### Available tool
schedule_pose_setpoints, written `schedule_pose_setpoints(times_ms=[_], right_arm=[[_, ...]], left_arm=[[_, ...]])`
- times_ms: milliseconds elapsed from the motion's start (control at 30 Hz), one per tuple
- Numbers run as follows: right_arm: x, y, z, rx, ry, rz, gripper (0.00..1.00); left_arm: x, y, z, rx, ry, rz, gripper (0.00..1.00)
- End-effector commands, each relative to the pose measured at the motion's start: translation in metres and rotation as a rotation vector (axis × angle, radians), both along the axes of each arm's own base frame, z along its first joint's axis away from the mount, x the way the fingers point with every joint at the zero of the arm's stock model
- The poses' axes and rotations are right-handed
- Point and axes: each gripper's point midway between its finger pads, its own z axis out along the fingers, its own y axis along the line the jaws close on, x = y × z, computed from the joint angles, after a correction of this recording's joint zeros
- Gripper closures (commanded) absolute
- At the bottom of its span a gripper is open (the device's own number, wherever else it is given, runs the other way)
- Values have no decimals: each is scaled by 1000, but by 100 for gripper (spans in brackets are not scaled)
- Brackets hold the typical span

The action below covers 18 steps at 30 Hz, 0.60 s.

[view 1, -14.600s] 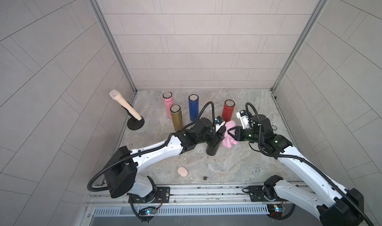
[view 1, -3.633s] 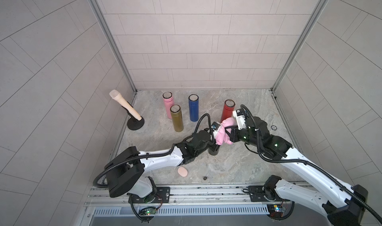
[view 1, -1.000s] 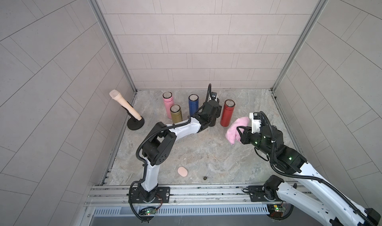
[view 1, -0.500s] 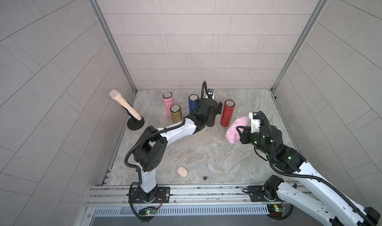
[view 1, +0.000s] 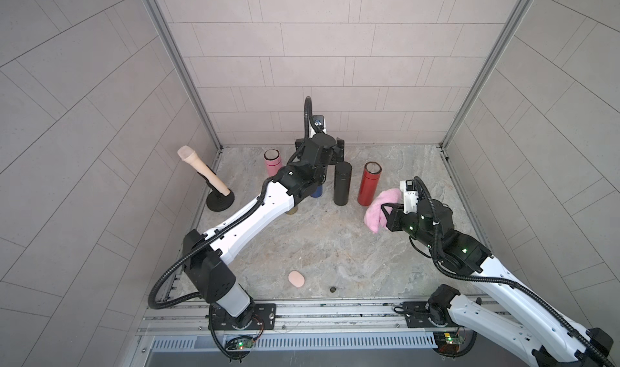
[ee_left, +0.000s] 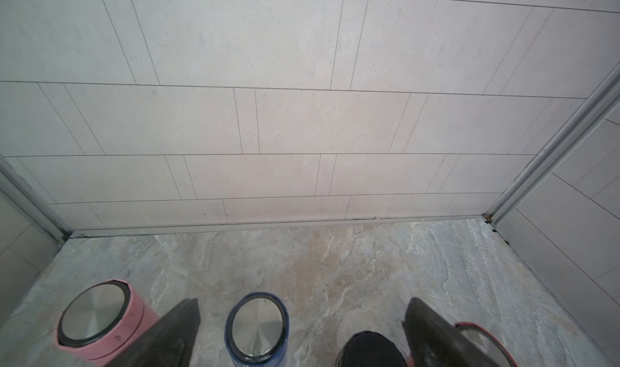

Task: Wipe the surface of the thermos
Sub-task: Place the thermos at the center of the board, then pick up the thermos from the center of the board.

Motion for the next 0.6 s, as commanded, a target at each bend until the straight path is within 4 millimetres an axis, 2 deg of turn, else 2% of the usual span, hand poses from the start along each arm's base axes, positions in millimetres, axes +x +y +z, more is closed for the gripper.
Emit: schedule_pose_setpoints(times_ms=[0,267,567], right_arm=[[1,-3,15,15,-17,-19,100],[-4,-15,26,-20,-41,-44,100],[-2,-17,17,-34,-16,-52,100]], left_arm=[[1,16,-53,144,207,28,0],[16,12,-80,173,257,34,0],[39,25,-119,127,345,67,4]])
